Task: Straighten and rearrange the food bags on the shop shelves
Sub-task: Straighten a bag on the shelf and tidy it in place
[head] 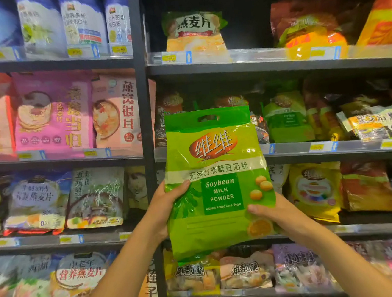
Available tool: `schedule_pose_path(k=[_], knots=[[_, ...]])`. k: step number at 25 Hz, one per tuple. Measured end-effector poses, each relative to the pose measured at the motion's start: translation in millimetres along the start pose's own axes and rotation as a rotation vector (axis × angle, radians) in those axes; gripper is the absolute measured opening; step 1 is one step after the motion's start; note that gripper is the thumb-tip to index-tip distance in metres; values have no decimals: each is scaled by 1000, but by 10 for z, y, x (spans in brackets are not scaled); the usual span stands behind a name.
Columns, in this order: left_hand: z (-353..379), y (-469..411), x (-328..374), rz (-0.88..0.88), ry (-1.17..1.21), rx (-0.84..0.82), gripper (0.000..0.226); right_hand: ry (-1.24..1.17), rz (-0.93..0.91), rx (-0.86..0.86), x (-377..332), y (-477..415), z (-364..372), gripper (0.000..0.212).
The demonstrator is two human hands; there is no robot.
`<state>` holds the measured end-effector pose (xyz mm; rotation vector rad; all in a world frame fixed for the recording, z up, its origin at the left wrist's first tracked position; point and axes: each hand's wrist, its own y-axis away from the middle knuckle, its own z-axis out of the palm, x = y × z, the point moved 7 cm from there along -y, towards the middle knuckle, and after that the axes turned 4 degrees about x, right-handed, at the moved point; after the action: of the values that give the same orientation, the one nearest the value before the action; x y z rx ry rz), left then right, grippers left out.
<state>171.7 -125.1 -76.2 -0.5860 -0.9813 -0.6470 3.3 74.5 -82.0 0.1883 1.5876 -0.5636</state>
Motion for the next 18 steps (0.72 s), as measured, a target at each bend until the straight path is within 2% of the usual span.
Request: schedule_pose_path(k=[3,7,11,16,18], knots=[[-92,167,-362,-58,-8,23,46,55,44,142,287,283,-63,58],[-160,250,-818,-113,-22,46,58,65,114,237,702,607,-208,40],[29,290,-1257,-173,-50,63,62,103,184,346,1094,931,-534,43],[524,263,-1835,-238,-53,63,36,133,240,459,1439,1409,-1084,52],[791,262,-2007,-252,-78,37,34,132,251,510,1504,1580,-1346,45]])
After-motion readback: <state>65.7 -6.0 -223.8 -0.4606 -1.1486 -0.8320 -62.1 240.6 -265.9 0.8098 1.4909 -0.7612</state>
